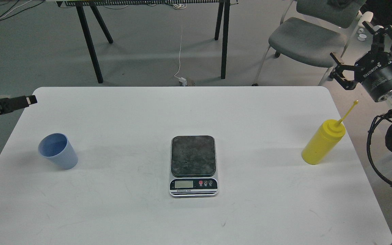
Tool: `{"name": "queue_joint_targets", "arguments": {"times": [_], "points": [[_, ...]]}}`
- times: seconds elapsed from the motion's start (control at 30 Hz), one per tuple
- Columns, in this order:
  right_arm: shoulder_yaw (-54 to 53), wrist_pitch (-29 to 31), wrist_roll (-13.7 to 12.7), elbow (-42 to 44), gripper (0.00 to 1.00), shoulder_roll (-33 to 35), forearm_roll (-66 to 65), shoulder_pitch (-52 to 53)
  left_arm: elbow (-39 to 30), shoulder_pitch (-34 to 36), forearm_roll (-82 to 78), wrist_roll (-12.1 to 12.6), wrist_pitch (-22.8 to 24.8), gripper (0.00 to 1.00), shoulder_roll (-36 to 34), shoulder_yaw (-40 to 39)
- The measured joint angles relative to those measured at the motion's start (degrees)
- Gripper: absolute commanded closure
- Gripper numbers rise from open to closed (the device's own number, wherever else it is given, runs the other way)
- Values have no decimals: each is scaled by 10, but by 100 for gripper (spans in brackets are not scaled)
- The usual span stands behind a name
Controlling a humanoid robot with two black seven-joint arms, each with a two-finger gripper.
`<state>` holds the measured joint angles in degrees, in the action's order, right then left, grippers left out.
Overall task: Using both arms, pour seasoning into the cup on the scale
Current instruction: 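Lower the left gripper toward the blue cup, then grasp the blue cup with the left gripper and lift it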
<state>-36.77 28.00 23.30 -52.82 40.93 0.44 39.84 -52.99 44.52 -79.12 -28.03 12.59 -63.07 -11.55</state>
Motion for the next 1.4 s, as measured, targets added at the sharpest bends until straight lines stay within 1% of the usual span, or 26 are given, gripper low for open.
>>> {"name": "queue_joint_targets", "arguments": {"times": [0.07,0.2,0.4,0.53,0.77,1.14,1.2,1.27,1.37,1.4], "points": [[-2,0,0,0,1,0,0,0,0,0,-5,0,-24,1,8,34],[-4,0,0,1,1,1,0,0,4,-1,-2,0,-39,0,31,54],[-4,0,0,0,1,0,0,0,23,-10,32,0,-45,0,59,55],[-4,0,0,0,1,0,0,0,39,-35,45,0,-47,0,64,57],[-6,0,0,0,1,0,0,-4,50,-72,41,0,-69,0,68,61],[-6,0,0,0,1,-1,0,-4,56,-78,41,0,-72,1,80,61],[-7,0,0,0,1,-1,0,-4,57,-82,42,0,-72,3,85,63],[-7,0,0,0,1,-1,0,-4,60,-85,42,0,-74,10,88,64],[-7,0,0,1,1,-1,0,-4,72,-89,42,0,-76,25,96,64],[-7,0,1,1,1,-1,0,-4,78,-90,42,0,-76,33,100,64]]}}
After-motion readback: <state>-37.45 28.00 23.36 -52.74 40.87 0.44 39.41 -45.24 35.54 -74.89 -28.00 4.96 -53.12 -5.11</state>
